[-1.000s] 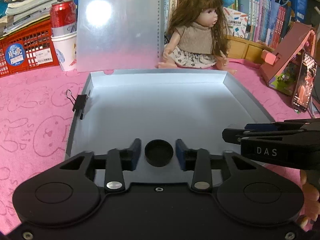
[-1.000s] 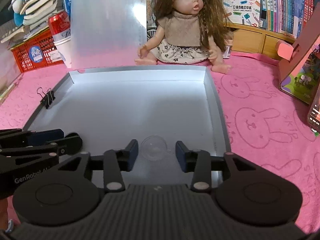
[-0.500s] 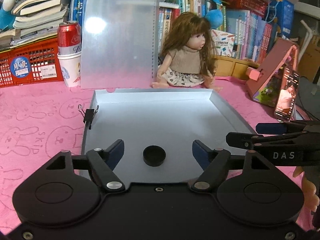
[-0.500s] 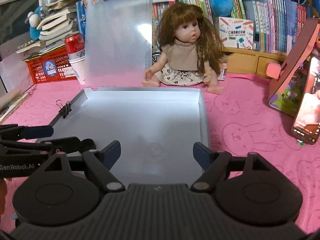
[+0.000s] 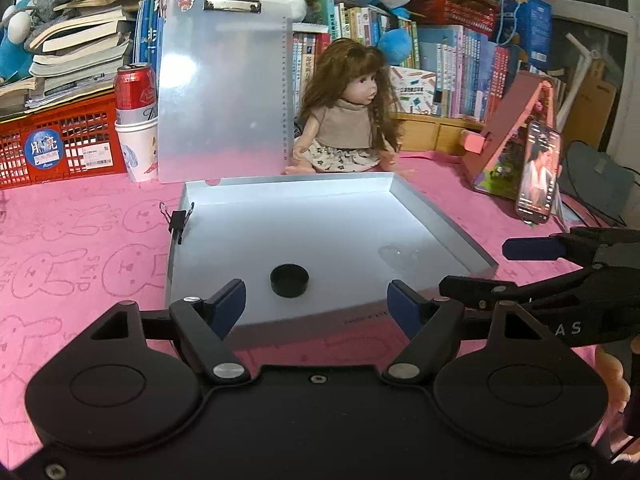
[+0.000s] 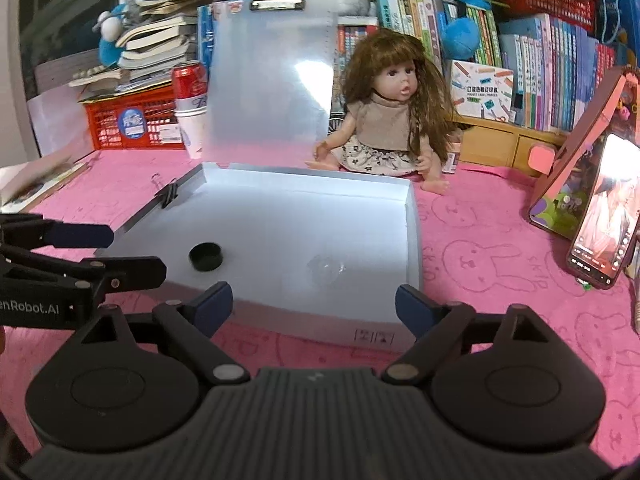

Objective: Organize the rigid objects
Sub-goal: 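Lift both open tools out of the box back toward the objects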

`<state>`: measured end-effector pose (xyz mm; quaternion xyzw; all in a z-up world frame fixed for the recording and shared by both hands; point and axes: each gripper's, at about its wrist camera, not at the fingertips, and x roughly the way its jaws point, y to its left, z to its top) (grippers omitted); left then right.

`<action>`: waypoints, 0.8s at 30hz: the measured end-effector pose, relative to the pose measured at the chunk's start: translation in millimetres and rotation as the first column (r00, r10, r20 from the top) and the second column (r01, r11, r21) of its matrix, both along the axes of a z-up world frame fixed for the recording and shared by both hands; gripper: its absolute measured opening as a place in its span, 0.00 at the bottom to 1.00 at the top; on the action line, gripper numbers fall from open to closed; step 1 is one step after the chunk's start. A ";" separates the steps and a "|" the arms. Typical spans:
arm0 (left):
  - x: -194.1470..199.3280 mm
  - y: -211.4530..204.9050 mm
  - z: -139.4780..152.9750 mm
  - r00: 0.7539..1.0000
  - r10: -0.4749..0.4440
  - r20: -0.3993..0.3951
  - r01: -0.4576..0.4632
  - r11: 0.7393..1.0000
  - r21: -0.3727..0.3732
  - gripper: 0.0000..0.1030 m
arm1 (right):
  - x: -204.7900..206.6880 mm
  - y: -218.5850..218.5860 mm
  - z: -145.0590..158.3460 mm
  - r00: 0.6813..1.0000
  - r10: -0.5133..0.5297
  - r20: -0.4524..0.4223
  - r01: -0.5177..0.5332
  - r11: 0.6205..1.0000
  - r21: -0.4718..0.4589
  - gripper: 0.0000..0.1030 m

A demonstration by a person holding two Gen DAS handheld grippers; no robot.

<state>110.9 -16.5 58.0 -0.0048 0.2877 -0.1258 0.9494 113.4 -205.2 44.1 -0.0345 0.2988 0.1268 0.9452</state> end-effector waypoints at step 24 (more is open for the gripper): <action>-92.0 23.3 -21.7 1.000 0.020 -0.005 -0.020 1.000 0.012 0.76 | -89.3 -11.5 -14.0 0.997 -0.001 0.079 0.006 0.998 -0.064 1.00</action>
